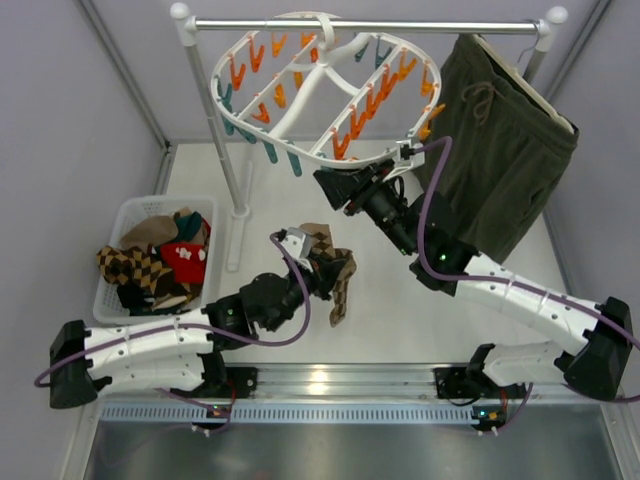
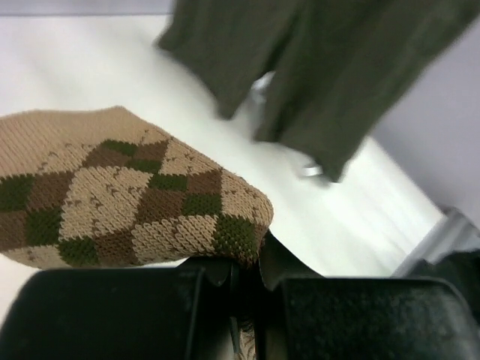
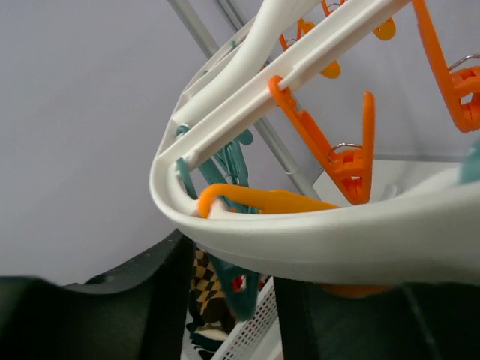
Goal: Remove the socks clipped to the hanger
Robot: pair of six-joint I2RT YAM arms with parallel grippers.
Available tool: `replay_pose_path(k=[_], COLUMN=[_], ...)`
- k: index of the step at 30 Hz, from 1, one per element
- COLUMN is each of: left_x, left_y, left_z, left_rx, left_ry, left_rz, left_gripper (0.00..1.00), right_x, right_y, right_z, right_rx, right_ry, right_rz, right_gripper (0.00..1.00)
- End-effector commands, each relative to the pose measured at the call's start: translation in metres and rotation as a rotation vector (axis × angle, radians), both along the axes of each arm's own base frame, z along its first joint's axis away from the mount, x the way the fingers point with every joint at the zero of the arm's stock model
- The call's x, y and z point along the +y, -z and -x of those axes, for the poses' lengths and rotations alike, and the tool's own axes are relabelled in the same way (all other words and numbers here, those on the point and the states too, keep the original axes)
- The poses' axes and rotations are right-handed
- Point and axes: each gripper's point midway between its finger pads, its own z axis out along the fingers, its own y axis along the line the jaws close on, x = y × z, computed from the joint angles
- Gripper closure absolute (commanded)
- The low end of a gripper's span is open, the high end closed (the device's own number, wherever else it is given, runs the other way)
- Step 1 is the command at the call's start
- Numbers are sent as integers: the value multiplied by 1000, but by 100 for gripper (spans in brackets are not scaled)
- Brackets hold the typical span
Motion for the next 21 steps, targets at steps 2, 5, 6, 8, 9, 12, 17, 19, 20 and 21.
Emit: replay_pose_path(k=[2, 5, 6, 8, 9, 12, 17, 19, 20, 21], left_x=[68, 127, 154, 186, 209, 248, 285, 308, 311, 327], left_y=[3, 14, 14, 16, 17, 16, 19, 22, 14, 15], left_z=[-39, -65, -76, -78, -83, -90, -107, -114, -118, -122], left_rx=[111, 195, 218, 235, 246, 269, 326, 358, 355, 374], left_ry=[-312, -495, -594, -687, -771, -896, -1000, -1068, -1058, -1100], left_rz=[-57, -46, -7, -5, -4, -20, -61, -84, -84, -96], left_gripper=[100, 100, 100, 100, 100, 100, 100, 100, 100, 100], right_x=[-14, -21, -23, -27, -27, -32, -40, -43, -45, -44], right_y=[-27, -29, -28, -29, -25, -18, -12, -5, -2, 2], right_z=[10, 12, 13, 17, 18, 28, 54, 72, 76, 87], right_rx=[-51, -59, -58, -59, -54, -47, -67, -77, -80, -91], right_ry=[9, 18, 18, 18, 9, -16, -103, -174, -183, -237], right_rz=[-58, -61, -57, -59, -49, -33, 31, 115, 138, 167], right_gripper=[53, 47, 44, 30, 26, 9, 1, 0, 1, 1])
